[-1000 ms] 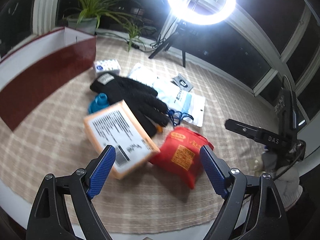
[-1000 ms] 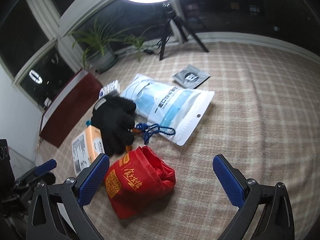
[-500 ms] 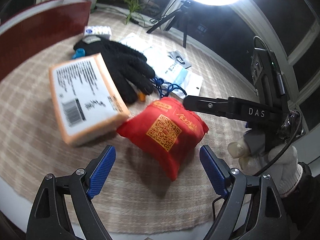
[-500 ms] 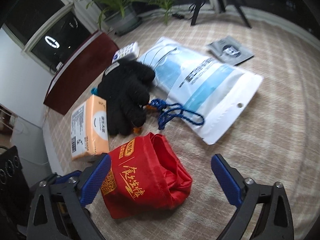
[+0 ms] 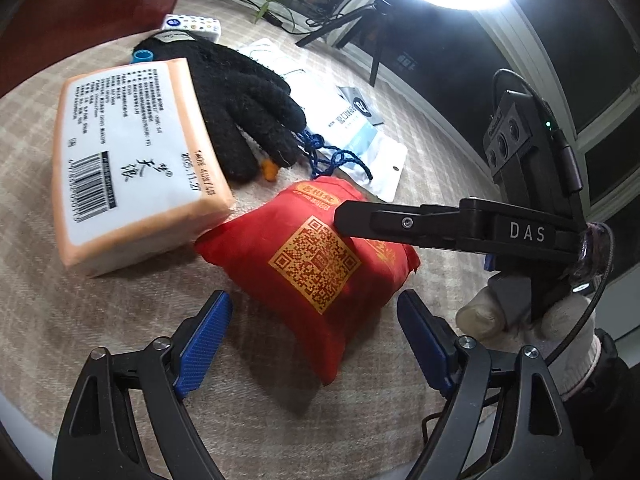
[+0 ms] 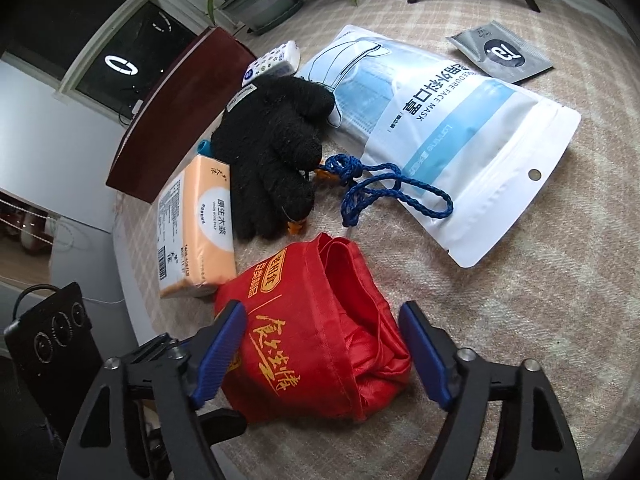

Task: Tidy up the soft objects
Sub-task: 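Move the right tool toward the red drawstring bag and open it, then close the right gripper on the red bag and lift it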

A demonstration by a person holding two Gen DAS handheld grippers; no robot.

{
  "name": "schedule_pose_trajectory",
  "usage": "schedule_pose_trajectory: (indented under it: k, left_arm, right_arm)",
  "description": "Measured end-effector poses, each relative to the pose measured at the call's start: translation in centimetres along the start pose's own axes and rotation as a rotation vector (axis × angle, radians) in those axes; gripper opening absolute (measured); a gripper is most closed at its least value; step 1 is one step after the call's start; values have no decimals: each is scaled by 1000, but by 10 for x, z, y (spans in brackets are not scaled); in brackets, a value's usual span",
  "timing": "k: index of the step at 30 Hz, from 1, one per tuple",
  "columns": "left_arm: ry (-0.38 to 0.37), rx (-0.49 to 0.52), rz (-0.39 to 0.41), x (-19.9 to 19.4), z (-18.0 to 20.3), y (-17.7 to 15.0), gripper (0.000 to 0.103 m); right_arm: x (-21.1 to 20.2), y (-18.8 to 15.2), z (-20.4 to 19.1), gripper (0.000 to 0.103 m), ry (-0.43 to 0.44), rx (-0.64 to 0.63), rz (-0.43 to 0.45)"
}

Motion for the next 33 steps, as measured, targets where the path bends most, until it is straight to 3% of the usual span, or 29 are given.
schedule_pose_trajectory:
  k: [3, 14, 23, 33]
  left_arm:
    - [-25, -5, -11, 4, 3, -1, 74]
    - [-26, 59, 3, 0, 23, 3, 69]
    - [-40, 132, 42, -15, 39, 17, 69]
    - [-131, 198, 138, -60, 52, 61, 69]
  right_arm:
    - [-2, -3, -1, 65, 15, 1, -7]
    - [-15, -16, -5, 53, 62, 37, -5]
    - [-40, -8, -19, 50, 58, 43, 72]
    - [-80, 22, -64, 50, 25, 37, 193]
Point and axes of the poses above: each gripper's, at about its wrist camera, not at the fingertips, and x roughly the way its jaws point, z to its right, y to its top, the point moved 7 cm from there along x, roughly the way its jaws point, and after that the axes turned 8 degrees about z, right-handed, at the moved point
